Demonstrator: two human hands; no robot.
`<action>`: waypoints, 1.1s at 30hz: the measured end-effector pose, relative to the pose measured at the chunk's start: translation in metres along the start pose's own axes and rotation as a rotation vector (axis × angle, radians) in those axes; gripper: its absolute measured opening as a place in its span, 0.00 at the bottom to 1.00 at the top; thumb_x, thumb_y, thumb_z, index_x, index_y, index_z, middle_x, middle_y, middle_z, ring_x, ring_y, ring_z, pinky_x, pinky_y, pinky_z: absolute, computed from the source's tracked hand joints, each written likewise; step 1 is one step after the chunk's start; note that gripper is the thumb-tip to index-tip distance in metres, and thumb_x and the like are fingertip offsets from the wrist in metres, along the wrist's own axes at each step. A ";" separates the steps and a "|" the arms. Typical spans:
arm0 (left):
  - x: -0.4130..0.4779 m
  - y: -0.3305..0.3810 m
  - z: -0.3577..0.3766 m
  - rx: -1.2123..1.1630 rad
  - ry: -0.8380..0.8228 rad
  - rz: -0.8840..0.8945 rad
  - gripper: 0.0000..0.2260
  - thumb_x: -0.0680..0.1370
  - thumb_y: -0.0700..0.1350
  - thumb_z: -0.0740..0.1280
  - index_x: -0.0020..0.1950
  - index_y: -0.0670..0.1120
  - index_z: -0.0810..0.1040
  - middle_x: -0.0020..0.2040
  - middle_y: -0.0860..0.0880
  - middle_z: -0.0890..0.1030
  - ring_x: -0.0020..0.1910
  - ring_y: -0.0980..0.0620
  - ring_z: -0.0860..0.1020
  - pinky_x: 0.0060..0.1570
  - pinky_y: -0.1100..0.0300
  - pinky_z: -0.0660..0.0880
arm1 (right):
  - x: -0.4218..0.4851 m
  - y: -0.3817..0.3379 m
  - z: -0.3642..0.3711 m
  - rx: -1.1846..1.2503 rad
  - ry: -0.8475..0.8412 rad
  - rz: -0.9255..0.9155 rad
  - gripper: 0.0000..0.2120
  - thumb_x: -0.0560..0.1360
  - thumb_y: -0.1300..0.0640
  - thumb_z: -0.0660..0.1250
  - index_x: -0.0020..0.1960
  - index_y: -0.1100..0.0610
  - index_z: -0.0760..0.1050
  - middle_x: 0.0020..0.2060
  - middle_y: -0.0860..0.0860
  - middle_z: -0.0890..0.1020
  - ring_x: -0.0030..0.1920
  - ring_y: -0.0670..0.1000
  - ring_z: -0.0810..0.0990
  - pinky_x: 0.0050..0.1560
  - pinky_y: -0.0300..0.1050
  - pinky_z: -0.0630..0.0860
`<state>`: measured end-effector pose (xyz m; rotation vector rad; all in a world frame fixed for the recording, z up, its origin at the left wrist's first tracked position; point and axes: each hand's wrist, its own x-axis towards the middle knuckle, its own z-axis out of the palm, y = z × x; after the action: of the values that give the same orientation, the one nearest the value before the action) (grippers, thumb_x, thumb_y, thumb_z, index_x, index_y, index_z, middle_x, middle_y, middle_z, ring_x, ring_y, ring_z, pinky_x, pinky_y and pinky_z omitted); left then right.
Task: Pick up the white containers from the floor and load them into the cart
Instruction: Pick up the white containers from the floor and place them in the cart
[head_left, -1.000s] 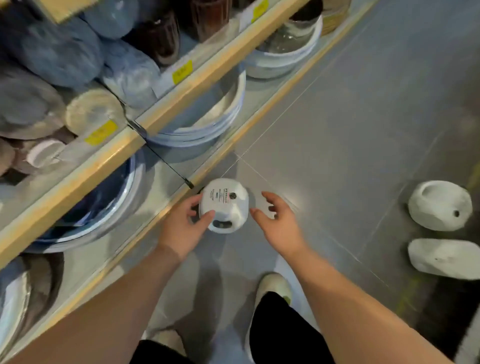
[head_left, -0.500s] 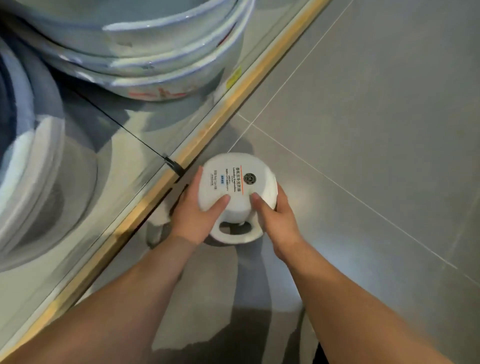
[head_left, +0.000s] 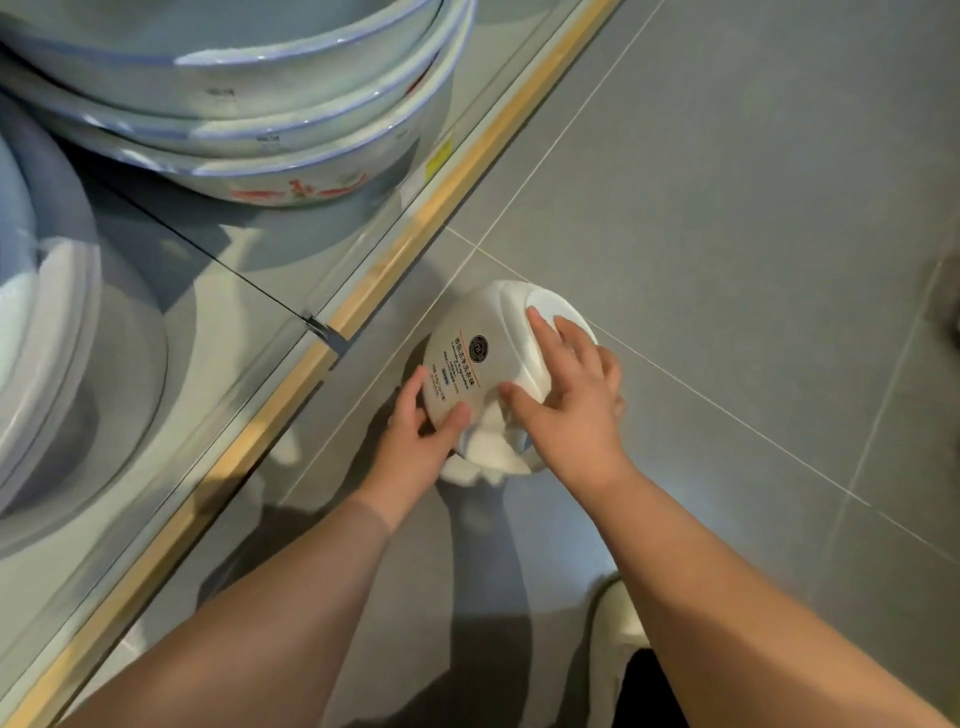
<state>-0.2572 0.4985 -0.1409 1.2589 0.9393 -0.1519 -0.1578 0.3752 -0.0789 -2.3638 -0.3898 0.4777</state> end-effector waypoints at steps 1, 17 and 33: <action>-0.001 -0.002 -0.001 -0.009 -0.009 -0.013 0.33 0.75 0.51 0.70 0.75 0.61 0.57 0.67 0.50 0.75 0.65 0.49 0.75 0.63 0.42 0.73 | 0.000 0.000 0.002 -0.039 0.003 -0.018 0.33 0.70 0.46 0.69 0.71 0.35 0.61 0.72 0.43 0.62 0.70 0.51 0.55 0.59 0.46 0.52; -0.015 0.041 -0.037 0.215 -0.049 0.182 0.20 0.79 0.55 0.65 0.70 0.63 0.68 0.67 0.56 0.73 0.66 0.54 0.72 0.66 0.47 0.71 | -0.062 0.016 0.041 -0.288 0.061 -0.445 0.30 0.71 0.44 0.70 0.70 0.44 0.66 0.73 0.52 0.65 0.74 0.60 0.55 0.68 0.66 0.57; -0.011 0.043 -0.024 0.310 -0.021 0.219 0.26 0.76 0.56 0.67 0.72 0.62 0.65 0.68 0.56 0.71 0.67 0.53 0.69 0.67 0.48 0.70 | -0.056 0.015 0.026 0.737 -0.053 0.382 0.42 0.68 0.49 0.75 0.75 0.42 0.55 0.65 0.39 0.67 0.65 0.46 0.69 0.66 0.46 0.70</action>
<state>-0.2525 0.5297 -0.1018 1.6345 0.7722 -0.1416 -0.2170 0.3571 -0.0941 -1.6968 0.2049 0.7157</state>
